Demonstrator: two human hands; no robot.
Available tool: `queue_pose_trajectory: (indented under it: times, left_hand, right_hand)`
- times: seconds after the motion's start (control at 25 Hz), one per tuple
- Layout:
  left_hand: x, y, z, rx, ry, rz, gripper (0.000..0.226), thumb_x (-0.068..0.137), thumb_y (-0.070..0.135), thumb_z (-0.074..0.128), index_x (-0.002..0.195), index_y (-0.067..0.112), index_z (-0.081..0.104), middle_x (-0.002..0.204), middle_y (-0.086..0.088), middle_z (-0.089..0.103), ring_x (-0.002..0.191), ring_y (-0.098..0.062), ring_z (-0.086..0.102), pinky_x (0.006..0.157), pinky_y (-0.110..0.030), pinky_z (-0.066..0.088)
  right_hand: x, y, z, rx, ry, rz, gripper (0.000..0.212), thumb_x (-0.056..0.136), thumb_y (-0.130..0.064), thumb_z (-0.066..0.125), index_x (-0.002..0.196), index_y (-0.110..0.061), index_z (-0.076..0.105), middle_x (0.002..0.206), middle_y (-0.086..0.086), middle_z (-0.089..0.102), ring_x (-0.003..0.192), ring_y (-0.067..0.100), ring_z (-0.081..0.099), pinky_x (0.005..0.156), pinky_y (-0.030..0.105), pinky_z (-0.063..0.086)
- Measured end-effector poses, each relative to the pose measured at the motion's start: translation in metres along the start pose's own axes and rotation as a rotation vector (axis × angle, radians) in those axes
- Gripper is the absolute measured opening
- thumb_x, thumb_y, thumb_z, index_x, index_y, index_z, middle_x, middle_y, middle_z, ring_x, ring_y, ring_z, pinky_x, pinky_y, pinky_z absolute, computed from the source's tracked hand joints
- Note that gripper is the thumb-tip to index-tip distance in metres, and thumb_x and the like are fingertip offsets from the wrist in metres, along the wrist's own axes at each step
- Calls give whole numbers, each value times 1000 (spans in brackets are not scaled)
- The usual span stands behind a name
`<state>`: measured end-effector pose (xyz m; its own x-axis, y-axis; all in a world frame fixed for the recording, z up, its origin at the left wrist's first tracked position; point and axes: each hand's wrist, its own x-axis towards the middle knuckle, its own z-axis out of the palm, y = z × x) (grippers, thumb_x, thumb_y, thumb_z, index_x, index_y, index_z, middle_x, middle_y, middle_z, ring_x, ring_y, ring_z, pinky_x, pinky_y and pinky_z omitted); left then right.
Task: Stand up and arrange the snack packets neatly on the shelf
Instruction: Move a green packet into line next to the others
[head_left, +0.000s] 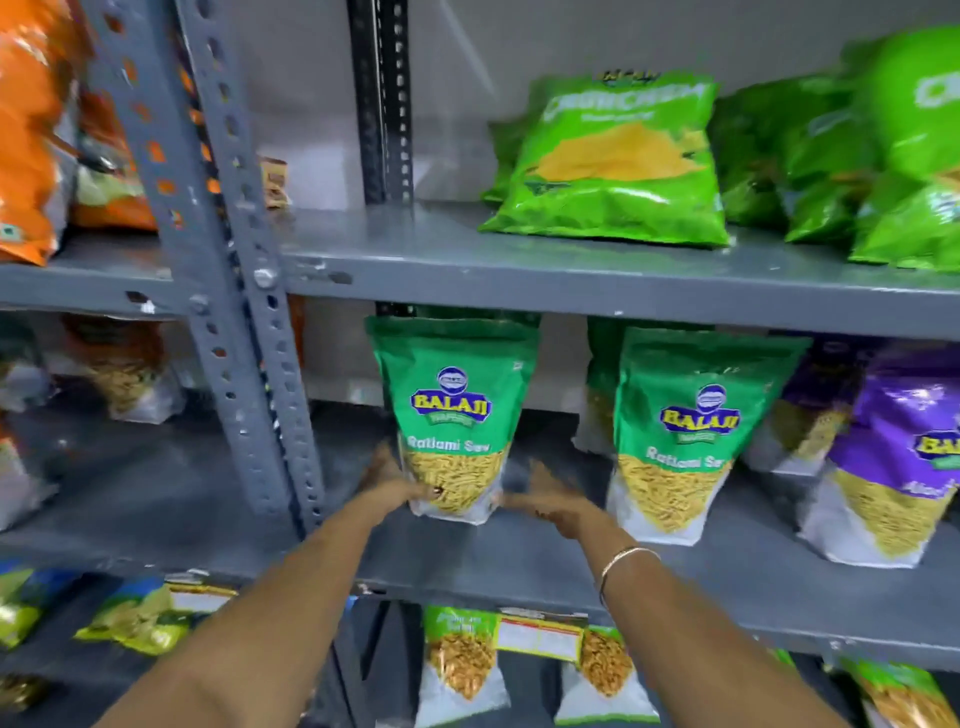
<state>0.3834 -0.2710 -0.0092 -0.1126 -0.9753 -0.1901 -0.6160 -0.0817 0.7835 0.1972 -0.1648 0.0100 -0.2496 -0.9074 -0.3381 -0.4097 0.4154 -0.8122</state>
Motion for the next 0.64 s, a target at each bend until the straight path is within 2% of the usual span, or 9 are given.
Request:
queue_pose_trajectory:
  times: [0.04,0.12,0.2,0.24,0.36,0.52,0.56,0.64]
  left_hand:
    - [6,-1,-1,-37,-50,26,73,69,5,77,132,1,39,129,-14,53,117,-25,51,81,-21,42]
    - [17,-7,3,-119,-118,80,50,70,-4,73,114,1,49,116,-9,59,106,-21,56,64,-17,41]
    - [27,-17,7,-116,-106,135,53,64,1,78,112,-4,55,116,-13,66,102,-26,63,59,-20,45]
    - [26,-21,7,-104,-103,142,58,62,6,81,114,-2,56,115,-13,67,100,-26,64,63,-22,48]
    - [14,-28,1,-115,-155,126,67,59,15,85,118,4,54,117,-10,67,105,-26,63,86,-32,51]
    - [-11,-36,-7,-27,-194,164,71,55,25,86,118,9,56,120,-9,67,110,-26,63,96,-39,51]
    - [-19,-38,-8,-15,-191,167,72,56,25,86,119,9,55,123,-11,66,113,-27,62,97,-40,50]
    - [-36,-40,-11,18,-174,166,75,59,26,84,124,9,52,128,-11,62,118,-29,58,98,-37,48]
  right_hand:
    - [4,-6,12,166,-3,-59,87,79,-19,71,146,-7,17,153,0,25,137,14,30,111,30,31]
    - [18,-12,29,361,-30,-163,66,75,-4,72,131,-12,39,141,6,45,119,15,47,108,35,40]
    - [24,-12,44,431,41,-206,57,76,6,68,124,-12,45,135,15,53,110,20,54,95,34,51]
    - [27,-9,47,450,78,-207,58,76,7,67,126,-9,44,135,17,54,111,21,55,90,31,51]
    - [21,-1,56,390,153,-169,66,73,-2,73,131,-10,41,134,13,55,118,23,54,91,32,45]
    - [-9,-1,61,348,135,-174,69,75,1,70,135,-7,37,137,15,52,116,23,53,95,32,44]
    - [-17,1,63,330,137,-165,69,76,0,70,135,-7,35,135,14,52,116,24,53,90,30,46]
    - [-32,3,64,289,131,-142,69,77,-6,70,136,-9,34,129,9,54,113,23,52,71,23,48]
